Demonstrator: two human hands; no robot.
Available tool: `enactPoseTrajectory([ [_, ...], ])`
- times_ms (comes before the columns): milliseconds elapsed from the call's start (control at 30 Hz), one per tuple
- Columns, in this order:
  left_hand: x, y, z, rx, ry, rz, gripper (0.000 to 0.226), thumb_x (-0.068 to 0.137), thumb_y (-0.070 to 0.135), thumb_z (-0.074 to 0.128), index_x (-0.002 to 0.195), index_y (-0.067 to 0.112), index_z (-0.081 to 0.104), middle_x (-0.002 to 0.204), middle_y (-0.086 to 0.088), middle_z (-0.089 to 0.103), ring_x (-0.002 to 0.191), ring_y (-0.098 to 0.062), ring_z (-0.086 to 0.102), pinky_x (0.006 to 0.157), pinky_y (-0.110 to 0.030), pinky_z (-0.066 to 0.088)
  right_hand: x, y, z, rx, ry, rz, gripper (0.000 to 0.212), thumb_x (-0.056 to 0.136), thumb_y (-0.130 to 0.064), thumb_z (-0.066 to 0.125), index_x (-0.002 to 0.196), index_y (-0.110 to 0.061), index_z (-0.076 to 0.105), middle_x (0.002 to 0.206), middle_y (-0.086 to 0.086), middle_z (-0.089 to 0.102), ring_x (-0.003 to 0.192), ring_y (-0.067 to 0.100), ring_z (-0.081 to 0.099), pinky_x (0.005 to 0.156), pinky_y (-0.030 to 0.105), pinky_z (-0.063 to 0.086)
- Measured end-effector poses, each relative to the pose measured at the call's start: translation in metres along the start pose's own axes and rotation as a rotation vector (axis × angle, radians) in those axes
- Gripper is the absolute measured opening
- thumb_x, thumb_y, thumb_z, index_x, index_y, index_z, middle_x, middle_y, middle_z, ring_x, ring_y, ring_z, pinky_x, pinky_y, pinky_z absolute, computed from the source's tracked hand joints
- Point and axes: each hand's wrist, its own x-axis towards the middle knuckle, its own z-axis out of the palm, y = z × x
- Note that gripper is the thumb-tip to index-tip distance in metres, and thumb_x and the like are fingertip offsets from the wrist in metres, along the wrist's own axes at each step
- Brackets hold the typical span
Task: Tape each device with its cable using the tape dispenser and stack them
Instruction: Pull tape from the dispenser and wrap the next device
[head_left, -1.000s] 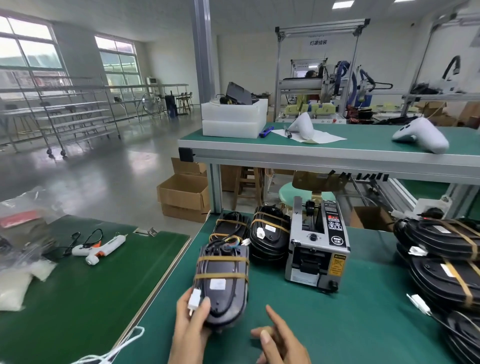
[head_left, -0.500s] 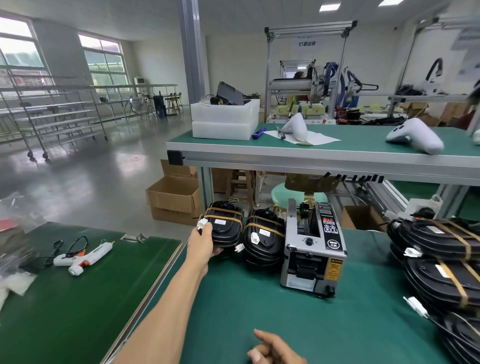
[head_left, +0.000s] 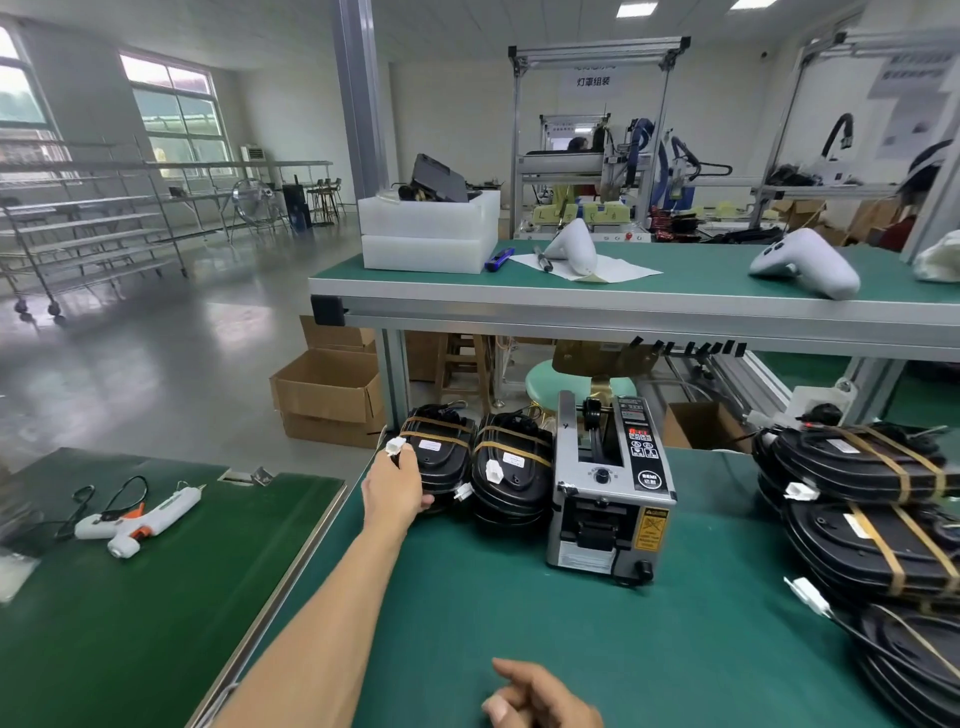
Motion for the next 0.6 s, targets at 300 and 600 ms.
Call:
enactPoseTrajectory([
  [300, -0.025, 0.009, -0.011, 0.096, -0.018, -0.022, 0.078, 0.107, 0.064, 0.040, 0.168, 0.017, 0.027, 0.122, -0.016, 0.076, 0.056, -0.007, 0.075, 0.076, -0.033, 0.062, -0.009, -0.031, -0.006, 0.059, 0.011, 0.140, 0.024, 0.068, -0.037, 0.082, 0.092, -0.040, 0.082, 0.076, 0.003, 0.076, 0.060, 0.007, 0.060, 0.071, 0.017, 0.050],
  [600, -0.131, -0.037, -0.027, -0.107, 0.224, 0.230, 0.017, 0.111, 0.032, 0.053, 0.110, 0.044, 0.066, 0.104, 0.003, 0.074, 0.070, -0.006, 0.070, 0.069, -0.034, 0.051, -0.014, -0.048, -0.012, 0.029, 0.000, 0.166, 0.025, 0.075, -0.040, 0.077, 0.099, -0.031, 0.079, 0.082, -0.001, 0.077, 0.065, 0.010, 0.065, 0.078, 0.025, 0.057],
])
